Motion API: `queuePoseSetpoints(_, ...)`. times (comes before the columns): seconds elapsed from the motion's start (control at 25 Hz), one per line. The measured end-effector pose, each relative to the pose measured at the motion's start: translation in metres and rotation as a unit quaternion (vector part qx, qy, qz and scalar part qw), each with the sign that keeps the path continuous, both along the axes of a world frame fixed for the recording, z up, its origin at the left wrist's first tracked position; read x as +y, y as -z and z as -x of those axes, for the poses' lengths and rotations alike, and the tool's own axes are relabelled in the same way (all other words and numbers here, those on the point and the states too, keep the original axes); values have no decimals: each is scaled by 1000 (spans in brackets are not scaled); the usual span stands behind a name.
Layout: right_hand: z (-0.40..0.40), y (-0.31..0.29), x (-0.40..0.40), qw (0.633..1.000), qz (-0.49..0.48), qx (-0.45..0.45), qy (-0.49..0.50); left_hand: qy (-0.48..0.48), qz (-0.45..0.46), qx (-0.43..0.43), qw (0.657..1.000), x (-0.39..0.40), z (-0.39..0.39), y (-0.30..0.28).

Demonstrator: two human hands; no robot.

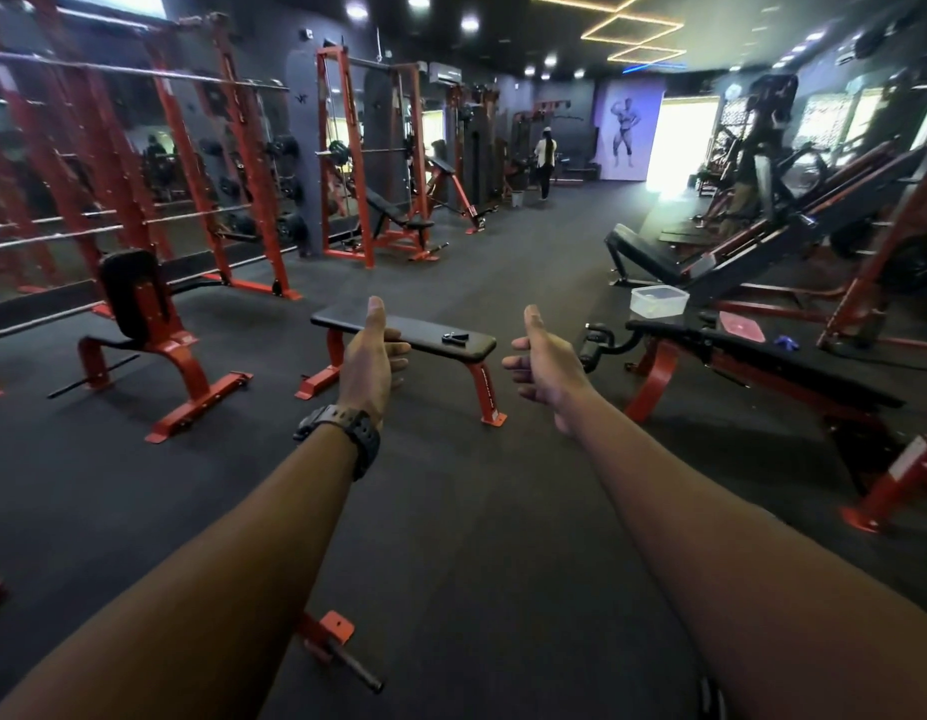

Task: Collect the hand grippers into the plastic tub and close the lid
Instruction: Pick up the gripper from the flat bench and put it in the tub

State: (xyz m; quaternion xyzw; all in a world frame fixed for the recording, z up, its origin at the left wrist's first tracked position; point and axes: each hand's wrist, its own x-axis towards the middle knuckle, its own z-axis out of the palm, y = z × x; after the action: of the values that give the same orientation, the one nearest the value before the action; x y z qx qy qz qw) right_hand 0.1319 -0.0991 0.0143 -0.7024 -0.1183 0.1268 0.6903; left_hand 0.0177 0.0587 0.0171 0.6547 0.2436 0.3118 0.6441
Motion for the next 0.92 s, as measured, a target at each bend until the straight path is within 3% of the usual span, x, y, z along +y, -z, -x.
queuePoseSetpoints(0.32, -97, 29, 50, 999, 28, 12, 9, 13, 20, 5, 1000, 58, -98, 32)
queuePoseSetpoints(0.68, -284, 35, 175, 998, 47, 28, 33, 38, 31, 26, 998, 196, -282, 33)
queuePoseSetpoints(0.92, -425, 66, 254, 997, 63, 34, 13, 29, 31, 42, 998, 265, -422, 62)
